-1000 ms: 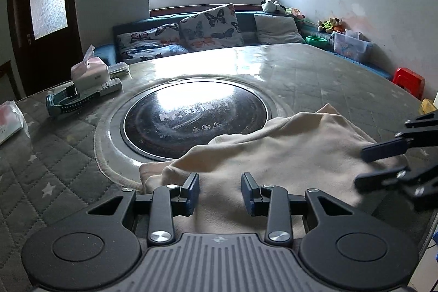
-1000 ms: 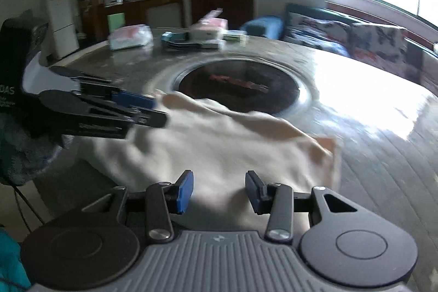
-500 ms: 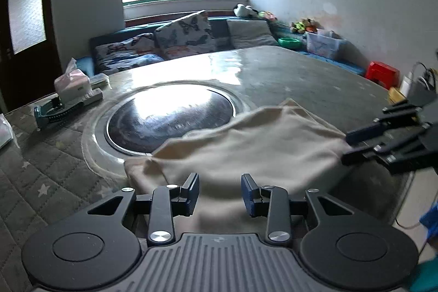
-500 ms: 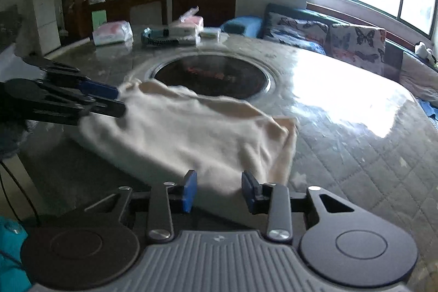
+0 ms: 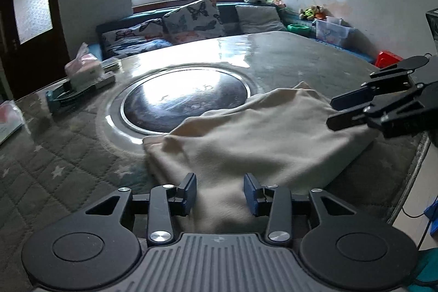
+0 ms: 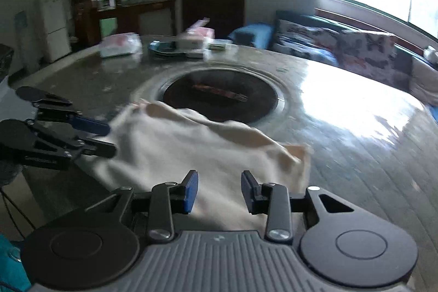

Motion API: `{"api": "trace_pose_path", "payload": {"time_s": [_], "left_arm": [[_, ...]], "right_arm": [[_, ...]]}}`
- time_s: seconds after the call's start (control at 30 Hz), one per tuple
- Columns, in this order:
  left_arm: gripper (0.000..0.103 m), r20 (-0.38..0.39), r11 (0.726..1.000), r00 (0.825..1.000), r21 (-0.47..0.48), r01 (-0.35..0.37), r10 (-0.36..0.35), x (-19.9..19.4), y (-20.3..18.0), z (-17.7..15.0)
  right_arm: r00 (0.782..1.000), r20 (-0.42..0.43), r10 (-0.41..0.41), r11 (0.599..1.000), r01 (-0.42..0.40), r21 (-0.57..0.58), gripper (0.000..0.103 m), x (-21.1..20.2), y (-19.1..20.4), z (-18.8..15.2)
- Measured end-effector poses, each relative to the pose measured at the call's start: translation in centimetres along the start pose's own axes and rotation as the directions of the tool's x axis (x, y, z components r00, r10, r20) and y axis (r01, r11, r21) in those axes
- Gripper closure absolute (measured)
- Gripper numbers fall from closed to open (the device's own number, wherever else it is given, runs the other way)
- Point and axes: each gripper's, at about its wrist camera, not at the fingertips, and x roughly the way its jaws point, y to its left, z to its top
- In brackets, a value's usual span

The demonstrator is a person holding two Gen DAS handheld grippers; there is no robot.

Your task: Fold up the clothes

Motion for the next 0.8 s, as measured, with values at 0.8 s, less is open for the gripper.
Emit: {"api": "trace_pose_path", "payload": {"time_s": [0.8], "left_arm": [[0.056,-0.037,0.977,0.993,-0.180,-0.113,0.109,-3.7,5.3,-2.1]], "right_arm": [[0.971,-0.055,0.234,0.850,-0.232,-0.473,0.057,4.1,13.4,2.4]]}}
